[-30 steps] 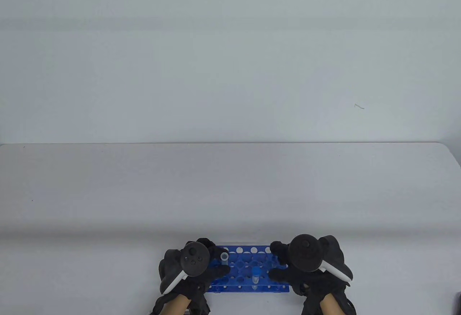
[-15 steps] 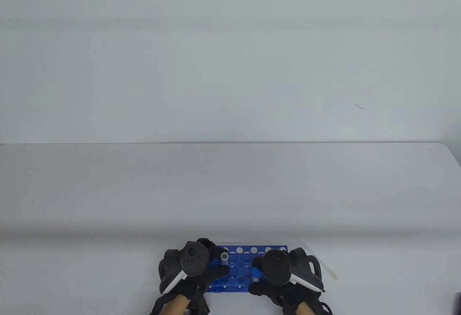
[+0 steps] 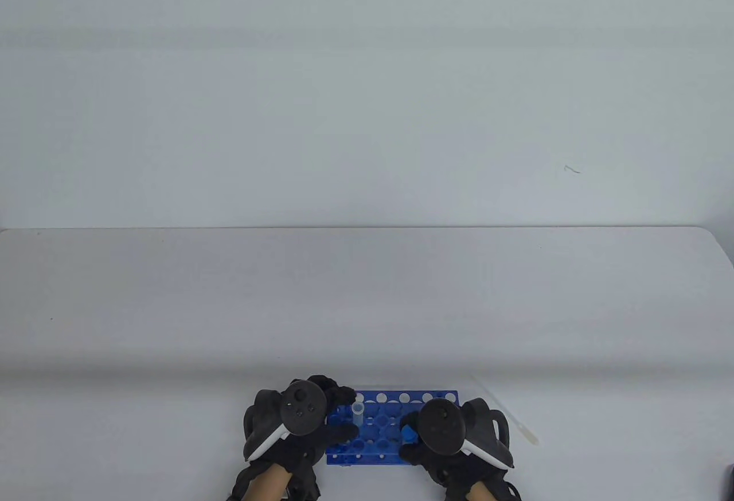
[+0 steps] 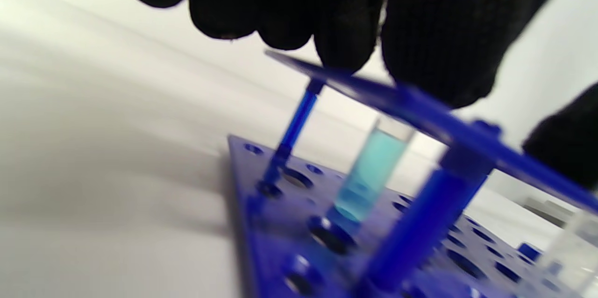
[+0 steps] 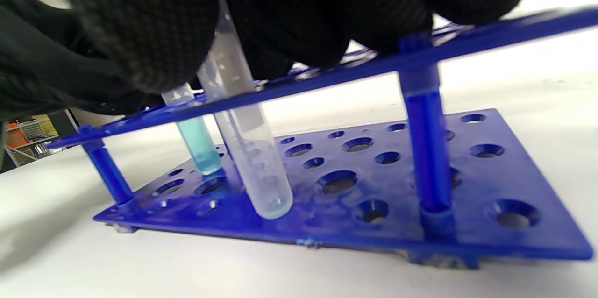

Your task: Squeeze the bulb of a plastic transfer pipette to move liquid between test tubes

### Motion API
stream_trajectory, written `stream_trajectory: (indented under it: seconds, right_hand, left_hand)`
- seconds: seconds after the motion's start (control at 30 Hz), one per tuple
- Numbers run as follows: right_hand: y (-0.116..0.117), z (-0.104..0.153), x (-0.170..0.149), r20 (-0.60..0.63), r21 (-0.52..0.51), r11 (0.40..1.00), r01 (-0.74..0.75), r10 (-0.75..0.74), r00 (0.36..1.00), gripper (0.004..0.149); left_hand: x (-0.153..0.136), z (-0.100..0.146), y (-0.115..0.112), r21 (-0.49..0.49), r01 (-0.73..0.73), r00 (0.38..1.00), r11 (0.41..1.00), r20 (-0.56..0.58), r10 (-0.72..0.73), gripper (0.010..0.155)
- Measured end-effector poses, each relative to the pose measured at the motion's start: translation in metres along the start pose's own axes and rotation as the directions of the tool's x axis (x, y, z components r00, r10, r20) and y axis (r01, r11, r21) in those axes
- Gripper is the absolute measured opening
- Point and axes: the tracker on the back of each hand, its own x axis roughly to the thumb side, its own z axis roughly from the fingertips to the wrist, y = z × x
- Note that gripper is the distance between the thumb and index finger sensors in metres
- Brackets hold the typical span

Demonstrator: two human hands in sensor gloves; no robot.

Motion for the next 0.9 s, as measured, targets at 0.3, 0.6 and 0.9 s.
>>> stream_trajectory:
  seconds: [0.3,0.6,0.9]
  right_hand:
    - [0.0,0.0,-0.001,-0.003,0.002,1.0,0.009,-0.009,1.0,0.054]
    - [0.0,0.0,-0.002,-0.006,-0.006,1.0,0.014,-0.014,1.0,0.054]
    - [0.0,-0.001,-0.003,-0.01,-0.015,1.0,0.019,-0.019,1.0,0.053]
  left_hand:
    - [-0.001,0.016,0.048,0.135,-0.014,0.999,0.991,0.037,0.009,0.083]
    - [0.085,0.038,0.043,0.226,0.087,0.941,0.97,0.302,-0.154,0.072]
    - [0.126,0.027,0.005,0.184,0.293,0.906,0.938,0.261,-0.334,0.063]
